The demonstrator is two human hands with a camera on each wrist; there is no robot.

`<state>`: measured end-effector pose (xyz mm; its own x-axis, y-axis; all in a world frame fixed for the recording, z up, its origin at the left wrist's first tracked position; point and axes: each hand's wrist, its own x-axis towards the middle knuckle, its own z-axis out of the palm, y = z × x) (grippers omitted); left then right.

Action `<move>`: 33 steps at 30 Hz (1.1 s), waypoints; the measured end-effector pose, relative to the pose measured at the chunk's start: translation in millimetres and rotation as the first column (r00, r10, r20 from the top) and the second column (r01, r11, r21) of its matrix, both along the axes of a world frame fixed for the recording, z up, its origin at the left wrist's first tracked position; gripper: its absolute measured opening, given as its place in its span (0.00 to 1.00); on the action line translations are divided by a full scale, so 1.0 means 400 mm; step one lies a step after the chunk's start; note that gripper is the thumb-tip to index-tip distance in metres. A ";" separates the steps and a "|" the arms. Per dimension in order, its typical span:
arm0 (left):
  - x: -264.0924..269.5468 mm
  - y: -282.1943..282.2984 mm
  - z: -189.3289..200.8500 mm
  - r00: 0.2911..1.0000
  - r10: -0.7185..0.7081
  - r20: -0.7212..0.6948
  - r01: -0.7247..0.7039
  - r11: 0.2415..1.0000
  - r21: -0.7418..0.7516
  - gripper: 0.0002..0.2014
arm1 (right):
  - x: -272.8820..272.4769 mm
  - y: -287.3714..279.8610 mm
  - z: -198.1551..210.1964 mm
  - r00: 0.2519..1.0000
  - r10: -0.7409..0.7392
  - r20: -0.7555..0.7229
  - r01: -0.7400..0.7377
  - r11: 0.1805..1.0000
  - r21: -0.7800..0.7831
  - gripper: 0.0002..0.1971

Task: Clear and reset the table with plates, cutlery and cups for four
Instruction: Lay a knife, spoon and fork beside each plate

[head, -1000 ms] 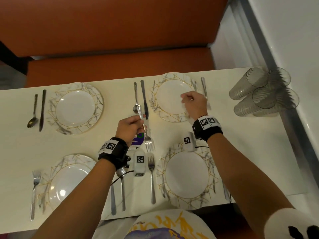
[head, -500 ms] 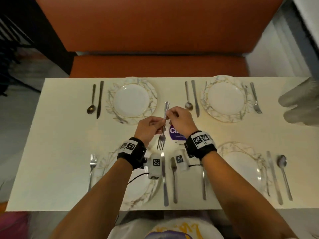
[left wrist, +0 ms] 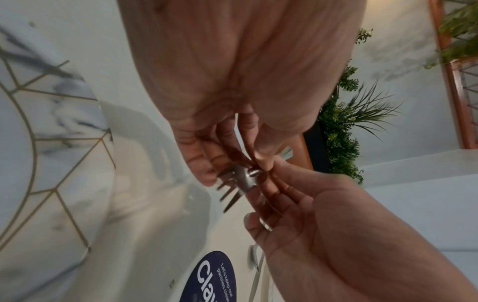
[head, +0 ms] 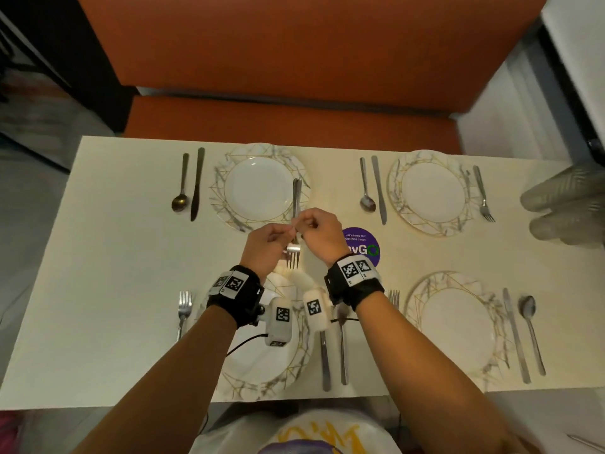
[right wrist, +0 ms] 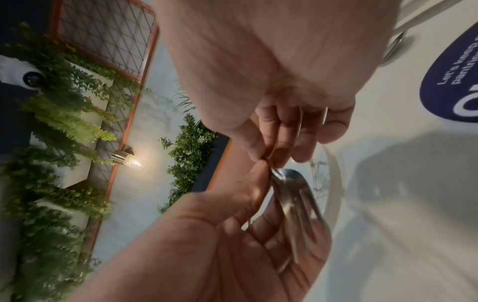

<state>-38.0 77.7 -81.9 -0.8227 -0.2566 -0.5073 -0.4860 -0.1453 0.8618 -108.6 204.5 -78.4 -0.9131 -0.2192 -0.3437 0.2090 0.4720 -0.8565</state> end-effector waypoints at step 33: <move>0.010 -0.059 -0.088 0.933 -0.293 0.210 0.360 0.785 -0.504 0.06 | -0.384 0.008 -0.171 0.990 -0.122 0.072 0.080 0.901 0.427 0.09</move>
